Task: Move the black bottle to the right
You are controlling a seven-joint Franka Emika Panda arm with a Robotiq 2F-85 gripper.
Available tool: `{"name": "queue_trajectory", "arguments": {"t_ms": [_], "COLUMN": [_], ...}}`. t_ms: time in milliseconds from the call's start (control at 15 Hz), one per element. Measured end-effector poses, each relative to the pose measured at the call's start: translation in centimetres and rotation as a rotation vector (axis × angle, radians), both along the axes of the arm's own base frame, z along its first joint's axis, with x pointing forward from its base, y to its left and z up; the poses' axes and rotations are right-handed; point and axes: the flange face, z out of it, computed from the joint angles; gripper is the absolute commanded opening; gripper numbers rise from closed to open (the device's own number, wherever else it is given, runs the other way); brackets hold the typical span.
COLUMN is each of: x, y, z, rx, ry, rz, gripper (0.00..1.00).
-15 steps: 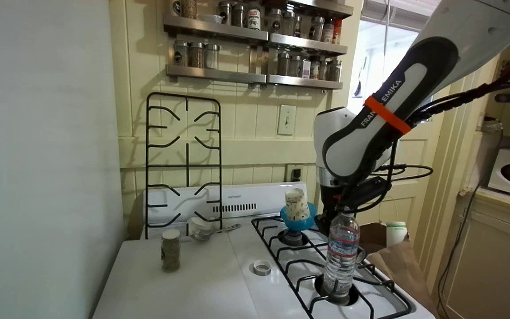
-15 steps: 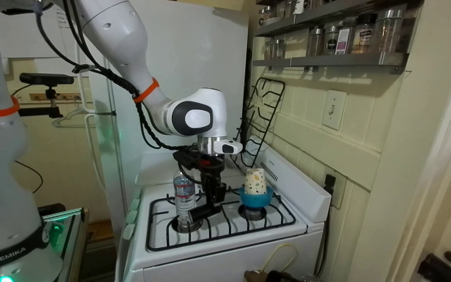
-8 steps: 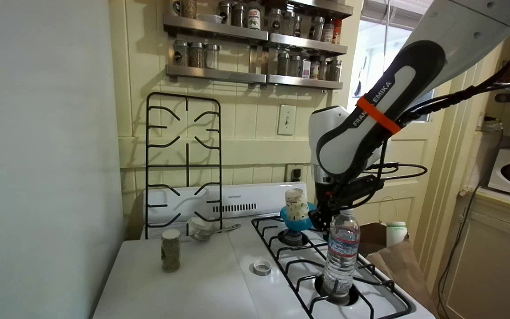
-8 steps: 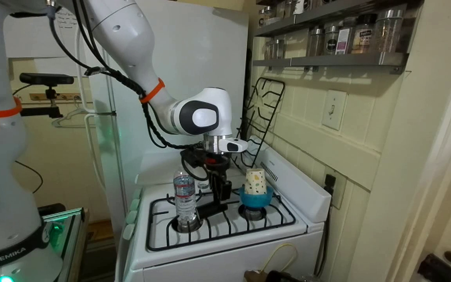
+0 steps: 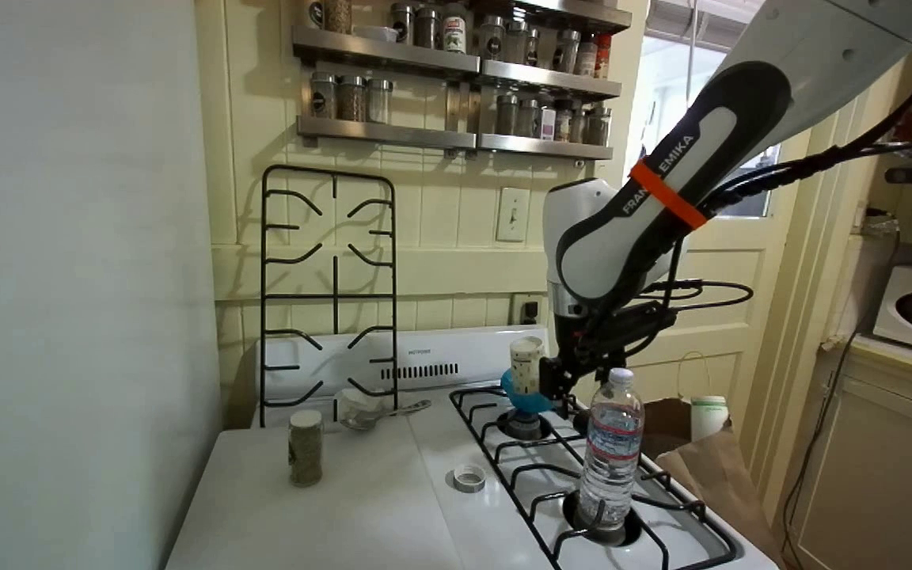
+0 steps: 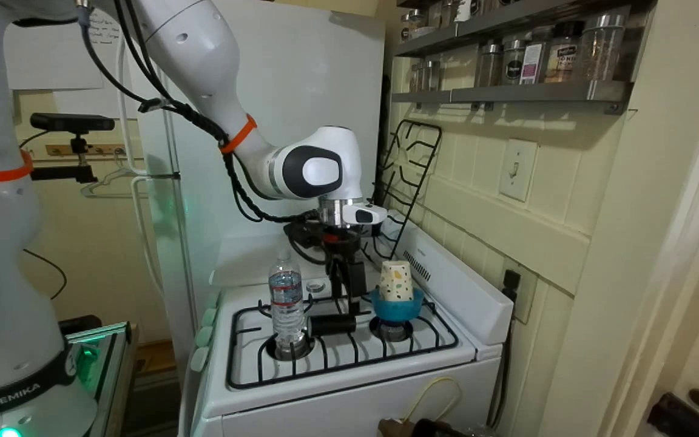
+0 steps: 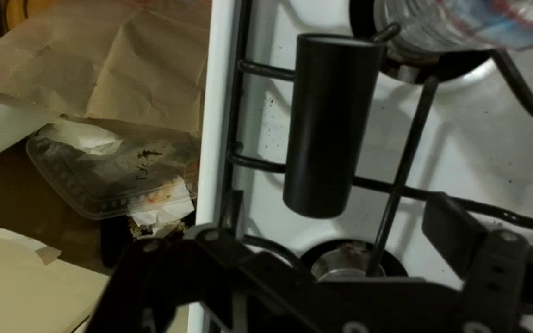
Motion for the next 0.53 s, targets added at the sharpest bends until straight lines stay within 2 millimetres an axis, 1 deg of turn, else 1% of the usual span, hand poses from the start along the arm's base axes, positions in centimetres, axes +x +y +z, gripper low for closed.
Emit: {"name": "queue_trajectory", "arguments": {"t_ms": [133, 333, 533], "x": [0.4, 0.8, 1.4], "y": [0.7, 2.3, 4.7], "z": [2.4, 6.9, 11.1], "rx": [0.0, 0.031, 0.138], "ry": [-0.048, -0.161, -0.316], "rz": [0.007, 0.017, 0.034], "gripper": [1.0, 1.0, 1.0]}}
